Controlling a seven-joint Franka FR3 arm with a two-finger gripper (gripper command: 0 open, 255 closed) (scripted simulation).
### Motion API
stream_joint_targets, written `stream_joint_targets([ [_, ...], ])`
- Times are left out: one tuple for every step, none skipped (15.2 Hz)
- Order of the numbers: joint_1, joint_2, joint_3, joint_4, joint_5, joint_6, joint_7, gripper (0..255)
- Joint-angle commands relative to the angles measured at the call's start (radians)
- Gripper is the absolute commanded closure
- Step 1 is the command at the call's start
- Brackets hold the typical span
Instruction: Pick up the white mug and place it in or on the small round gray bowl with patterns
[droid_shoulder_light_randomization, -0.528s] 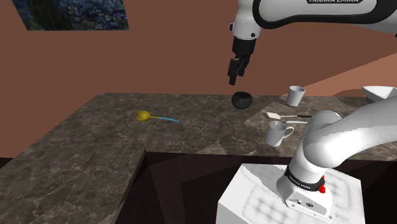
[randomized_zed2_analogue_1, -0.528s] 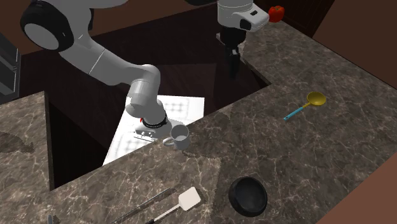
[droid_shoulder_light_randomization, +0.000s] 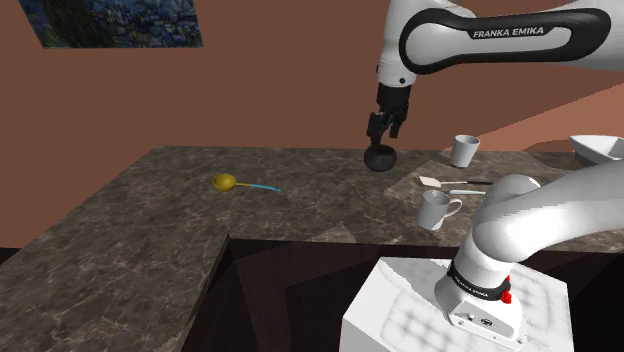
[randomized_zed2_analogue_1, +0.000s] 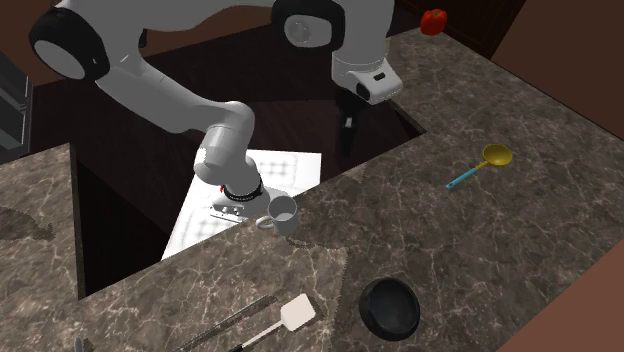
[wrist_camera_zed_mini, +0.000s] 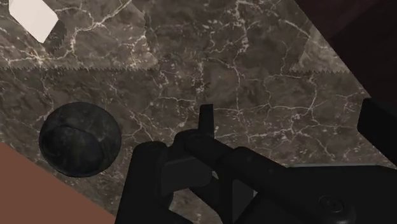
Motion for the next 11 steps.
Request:
stream_joint_targets([
  [-0.033, -0.026, -0.018, -0.061, -0.005, 0.013, 0.032, 0],
  [-0.049, -0.037, -0.026, -0.089, -0.007, 0.02, 0.048, 0],
  [-0.065, -0.048, -0.034, -0.118, -0.01, 0.026, 0.065, 0],
  [-0.082, -0.06, -0.041, -0.146, -0.012, 0.032, 0.081, 0],
  [-0.099, -0.072, -0.049, -0.175, -0.014, 0.038, 0.098, 0],
  [-0.117, -0.085, -0.056, -0.203, -0.017, 0.043, 0.114, 0],
  [-0.134, -0.098, -0.064, -0.232, -0.02, 0.048, 0.13, 0],
  [-0.153, -0.111, -0.072, -0.261, -0.023, 0.053, 0.146, 0],
  [-0.172, -0.125, -0.079, -0.289, -0.026, 0.057, 0.162, 0],
  [-0.192, -0.139, -0.087, -0.318, -0.03, 0.061, 0.178, 0],
  [-0.212, -0.154, -0.095, -0.347, -0.034, 0.064, 0.193, 0],
])
